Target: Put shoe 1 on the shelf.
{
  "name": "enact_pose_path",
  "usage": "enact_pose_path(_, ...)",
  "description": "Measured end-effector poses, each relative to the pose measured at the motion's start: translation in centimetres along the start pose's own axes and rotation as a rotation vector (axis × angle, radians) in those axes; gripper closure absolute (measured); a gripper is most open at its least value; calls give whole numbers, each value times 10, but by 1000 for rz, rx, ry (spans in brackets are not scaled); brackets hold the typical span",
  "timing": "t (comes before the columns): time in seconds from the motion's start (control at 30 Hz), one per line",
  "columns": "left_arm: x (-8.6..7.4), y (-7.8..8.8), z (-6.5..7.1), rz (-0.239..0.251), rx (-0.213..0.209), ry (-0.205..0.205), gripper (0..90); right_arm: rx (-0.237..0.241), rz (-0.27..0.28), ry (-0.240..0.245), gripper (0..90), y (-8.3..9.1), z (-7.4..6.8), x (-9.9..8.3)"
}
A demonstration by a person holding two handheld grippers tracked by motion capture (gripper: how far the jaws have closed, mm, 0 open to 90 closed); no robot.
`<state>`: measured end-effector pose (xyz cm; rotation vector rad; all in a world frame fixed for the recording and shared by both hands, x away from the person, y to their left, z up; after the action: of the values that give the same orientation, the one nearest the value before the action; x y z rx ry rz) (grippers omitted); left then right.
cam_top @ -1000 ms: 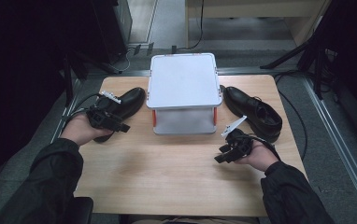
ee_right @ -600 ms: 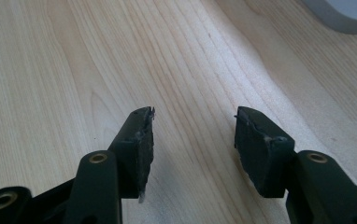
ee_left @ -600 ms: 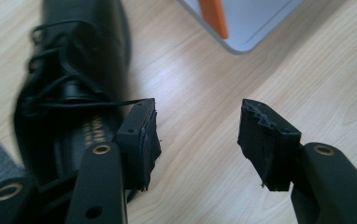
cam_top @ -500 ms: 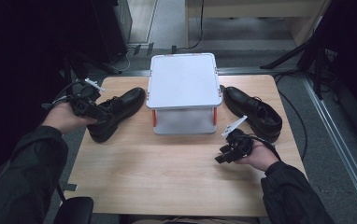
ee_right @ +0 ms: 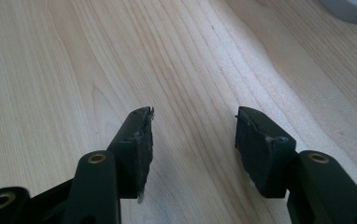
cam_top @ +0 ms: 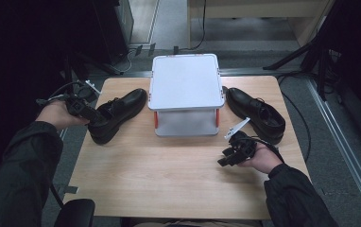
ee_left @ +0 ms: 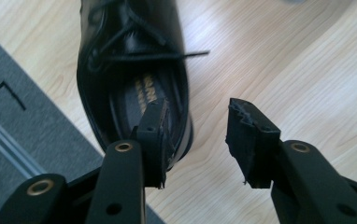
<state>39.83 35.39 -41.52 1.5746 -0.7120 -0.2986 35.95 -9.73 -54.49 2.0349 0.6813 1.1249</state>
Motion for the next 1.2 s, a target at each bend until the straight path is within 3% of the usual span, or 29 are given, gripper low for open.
enact_pose_path(0.23,-7,-16,-4,-61,7,-21,629,-3,1,-11,470,1,0,-3)
enact_pose_path(0.33,-7,-22,-1,-64,-16,-8,650,-8,3,-14,471,2,1,-4)
enact_pose_path(0.5,-14,-35,-3,-115,1,-45,666,-10,4,-20,471,4,1,-8)
enact_pose_path(0.63,-13,-38,-3,-107,3,-46,671,-14,6,-24,471,5,1,-10)
enact_pose_path(0.7,-9,-36,-6,-79,9,-37,685,-16,7,-25,471,5,1,-10)
enact_pose_path(0.77,-6,-34,-7,-60,-13,-10,708,-16,4,-25,471,5,1,-11)
enact_pose_path(0.87,-7,-38,-3,-89,-36,-24,732,-18,4,-27,471,5,2,-11)
enact_pose_path(0.97,-12,-45,-1,-132,-27,-51,748,-18,6,-28,471,6,1,-11)
enact_pose_path(1.2,-12,-46,-1,-128,-25,-23,814,-13,-1,-23,474,4,1,-12)
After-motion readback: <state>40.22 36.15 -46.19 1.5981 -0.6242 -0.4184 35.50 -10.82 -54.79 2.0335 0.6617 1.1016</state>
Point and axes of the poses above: each handheld gripper's, and its own axes: y roughly backward along the jaws, x roughly out of its top, z roughly to its right, the point moved 8 cm from there along -y, roughly forward along the jaws, and after that the axes turned 6 degrees about x, right-handed, at the moved point
